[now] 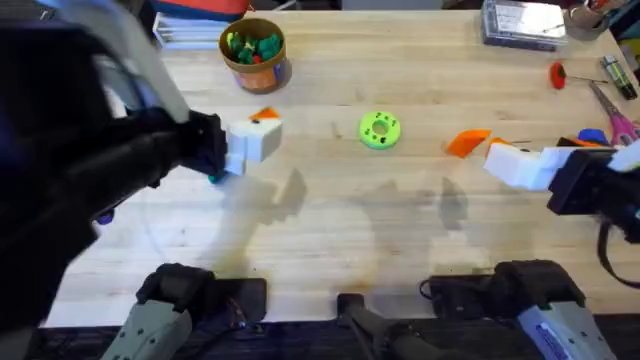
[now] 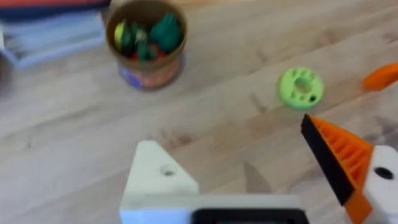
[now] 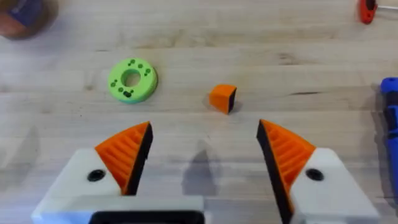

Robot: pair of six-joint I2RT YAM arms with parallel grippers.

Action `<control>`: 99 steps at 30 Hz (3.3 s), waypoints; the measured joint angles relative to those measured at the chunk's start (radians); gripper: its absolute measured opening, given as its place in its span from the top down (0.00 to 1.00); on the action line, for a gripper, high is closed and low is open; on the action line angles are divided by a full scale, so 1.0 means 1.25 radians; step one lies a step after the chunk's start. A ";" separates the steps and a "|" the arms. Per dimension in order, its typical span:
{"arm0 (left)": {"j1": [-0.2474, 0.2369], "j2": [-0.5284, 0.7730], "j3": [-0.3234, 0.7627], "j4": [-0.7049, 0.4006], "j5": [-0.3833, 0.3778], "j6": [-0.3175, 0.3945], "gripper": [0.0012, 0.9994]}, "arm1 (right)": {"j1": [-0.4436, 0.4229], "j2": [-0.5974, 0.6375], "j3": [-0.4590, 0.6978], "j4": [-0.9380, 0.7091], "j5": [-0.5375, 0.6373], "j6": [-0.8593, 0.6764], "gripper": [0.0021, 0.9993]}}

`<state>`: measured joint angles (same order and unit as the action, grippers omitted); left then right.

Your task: Pick up the gripper from the table and insert it into the empty holder that is missing its gripper. Then pick up a screw, insert it into the mounting hole, and use the screwdriver to tighten it. Finally, clean up the table by picking up the vegetable and placing it into the bucket.

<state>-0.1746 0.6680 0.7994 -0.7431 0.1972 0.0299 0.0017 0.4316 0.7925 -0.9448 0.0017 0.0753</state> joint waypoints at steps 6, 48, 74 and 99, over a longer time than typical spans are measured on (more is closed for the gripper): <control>-0.037 -0.100 0.002 0.145 0.071 0.000 0.01 | 0.000 0.000 0.000 -0.060 0.000 0.000 0.01; -0.040 -0.532 -0.634 0.596 0.234 -0.050 0.01 | 0.000 0.000 0.000 -0.165 0.000 0.000 0.01; -0.040 -0.530 -0.634 0.549 0.334 -0.058 0.01 | 0.000 0.000 0.000 -0.165 0.000 0.000 0.01; -0.040 -0.530 -0.634 0.544 0.459 -0.058 0.01 | 0.000 0.000 0.000 -0.165 0.000 0.000 0.01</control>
<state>-0.2249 0.0051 0.0071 -0.0632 0.7704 -0.0426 0.0017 0.4316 0.7925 -1.1507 0.0018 0.0757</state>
